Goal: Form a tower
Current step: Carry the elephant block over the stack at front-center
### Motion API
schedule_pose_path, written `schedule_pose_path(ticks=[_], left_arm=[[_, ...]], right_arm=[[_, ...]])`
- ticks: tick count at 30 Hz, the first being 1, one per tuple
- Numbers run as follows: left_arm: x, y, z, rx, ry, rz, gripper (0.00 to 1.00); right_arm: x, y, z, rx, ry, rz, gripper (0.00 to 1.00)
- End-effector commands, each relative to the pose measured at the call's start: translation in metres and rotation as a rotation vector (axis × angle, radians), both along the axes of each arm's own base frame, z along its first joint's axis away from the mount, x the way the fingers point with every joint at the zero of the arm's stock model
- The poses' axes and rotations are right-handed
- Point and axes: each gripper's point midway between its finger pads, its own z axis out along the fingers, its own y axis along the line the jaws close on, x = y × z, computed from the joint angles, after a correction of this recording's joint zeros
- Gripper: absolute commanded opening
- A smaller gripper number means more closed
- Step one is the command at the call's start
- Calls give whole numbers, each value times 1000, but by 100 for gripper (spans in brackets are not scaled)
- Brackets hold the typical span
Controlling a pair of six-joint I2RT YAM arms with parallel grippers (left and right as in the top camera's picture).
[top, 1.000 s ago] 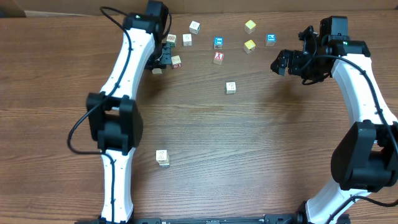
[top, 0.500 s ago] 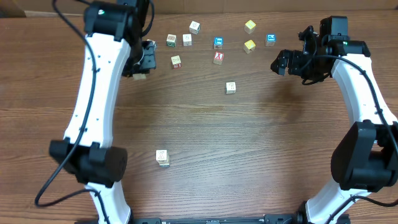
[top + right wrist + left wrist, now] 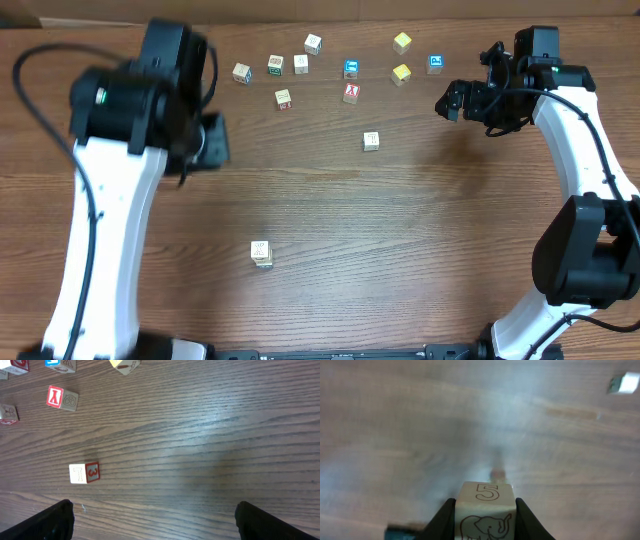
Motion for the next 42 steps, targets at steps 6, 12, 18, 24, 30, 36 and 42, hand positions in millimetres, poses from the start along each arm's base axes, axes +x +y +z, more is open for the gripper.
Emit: schedule_pose_path(ticks=[6,12,18,24,30,36,42], left_arm=[[-44,-3,-46,-38,7,84,19],[-49,-23,-98,-27,64,45,20],[-52,-38,-132,9,89,26,17],[-62,-49,-141,43,96,-3,17],[-64,-62,-141,104,48,-91,18],[-64,-63,-141,133,31,-110,19],[-72,-58,-154,151,66,-111,19]], right_arm=[[5,0,19,-2,-51,-3,100],[5,0,19,-2,-51,-3,100],[5,0,19,-2,-51,-3,100],[5,0,19,-2,-51,-3,100],[5,0,19,-2,-51,-3,100],[5,0,19,-2,-51,-3,100],[5,0,19,-2,-51,-3,100]])
